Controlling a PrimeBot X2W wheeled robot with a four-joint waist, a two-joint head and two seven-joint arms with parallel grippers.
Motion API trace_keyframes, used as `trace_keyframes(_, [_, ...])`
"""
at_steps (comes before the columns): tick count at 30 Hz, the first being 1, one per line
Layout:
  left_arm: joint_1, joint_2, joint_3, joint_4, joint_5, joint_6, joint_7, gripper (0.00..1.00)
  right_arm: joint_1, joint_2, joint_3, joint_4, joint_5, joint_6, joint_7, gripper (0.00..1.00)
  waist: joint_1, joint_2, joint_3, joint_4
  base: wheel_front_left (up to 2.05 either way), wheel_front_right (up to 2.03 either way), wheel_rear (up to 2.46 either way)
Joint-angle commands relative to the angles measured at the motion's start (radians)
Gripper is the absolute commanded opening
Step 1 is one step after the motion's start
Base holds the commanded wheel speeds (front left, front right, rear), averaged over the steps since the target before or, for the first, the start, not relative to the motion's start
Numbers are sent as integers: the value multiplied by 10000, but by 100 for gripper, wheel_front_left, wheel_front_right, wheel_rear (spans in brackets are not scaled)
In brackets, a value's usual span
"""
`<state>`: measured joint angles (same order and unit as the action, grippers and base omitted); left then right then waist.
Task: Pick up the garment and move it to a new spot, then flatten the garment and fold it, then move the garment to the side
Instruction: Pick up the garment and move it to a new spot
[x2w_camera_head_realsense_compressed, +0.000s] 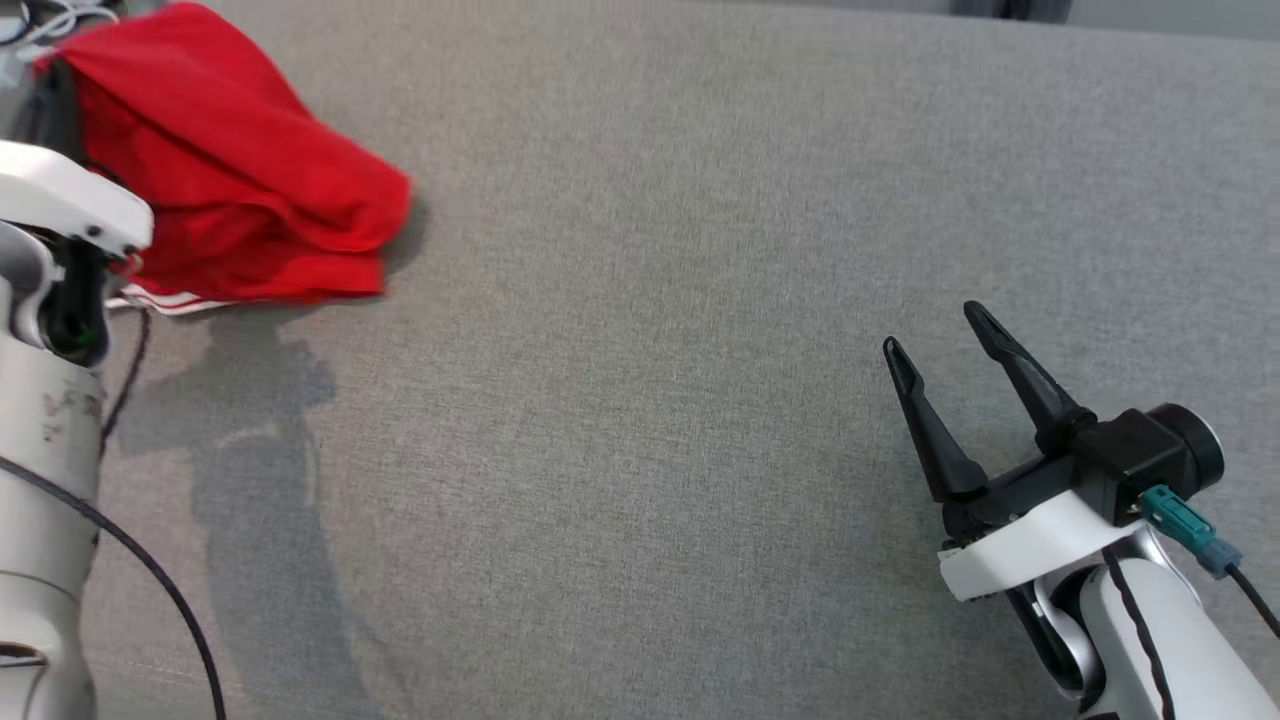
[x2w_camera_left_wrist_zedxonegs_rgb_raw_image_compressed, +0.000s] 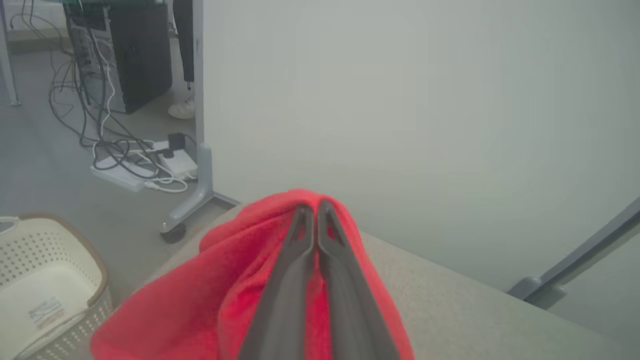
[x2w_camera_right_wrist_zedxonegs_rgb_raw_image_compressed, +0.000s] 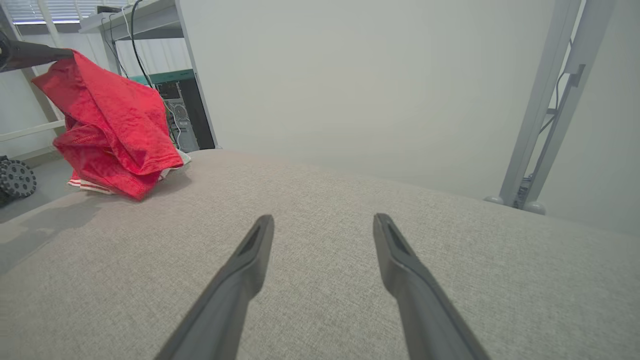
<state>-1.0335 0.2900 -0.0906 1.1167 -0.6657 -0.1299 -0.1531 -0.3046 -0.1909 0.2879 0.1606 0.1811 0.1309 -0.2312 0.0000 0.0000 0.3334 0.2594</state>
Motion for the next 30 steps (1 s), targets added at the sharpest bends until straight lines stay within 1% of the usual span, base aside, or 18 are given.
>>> trace_keyframes(1, [-279, 263, 73, -374, -174, -4, -278, 0, 62, 99, -9, 192, 105, -4, -150, 100, 0, 0, -547, -72, 0, 0, 0])
trace_keyframes(6, [-425, 574, 1, -1270, -473, -4, -421, 0, 168, 366, 5, 549, 232, -4, -300, 100, 0, 0, -1124, -219, 0, 0, 0])
trace_keyframes(10, [-496, 536, -52, -1926, -668, -4, -281, 0, 224, 487, -45, 691, 297, -4, -344, 100, 0, 0, -1394, -325, 0, 0, 0])
trace_keyframes(16, [-195, 81, -435, -3459, -1053, -3, 611, 0, 258, 751, -229, 653, 381, -4, -361, 100, 0, 0, -1748, -665, 0, 0, 0])
trace_keyframes(19, [87, -521, -463, -4354, -1573, 19, 1311, 0, 309, 833, -397, 552, 381, -4, -355, 100, 0, 0, -1834, -914, 0, 0, 0])
trace_keyframes(21, [324, -852, -530, -5077, -1867, 154, 1753, 0, 319, 893, -502, 484, 383, -4, -355, 100, 0, 0, -1857, -1123, 0, 0, 0])
trace_keyframes(24, [790, -1546, -722, -6190, -2275, 511, 2395, 0, 313, 988, -703, 377, 347, -4, -354, 100, 0, 0, -1841, -1480, 0, 0, 0])
trace_keyframes(28, [1394, -2139, -1150, -7709, -2844, 1186, 3036, 0, 237, 1072, -1010, 247, 284, -4, -345, 100, 0, 0, -1740, -2026, 0, 0, 0])
trace_keyframes(30, [1693, -2309, -1622, -8432, -3164, 1595, 3208, 0, 191, 1108, -1221, 187, 296, -4, -343, 100, 0, 0, -1661, -2298, 0, 0, 0])
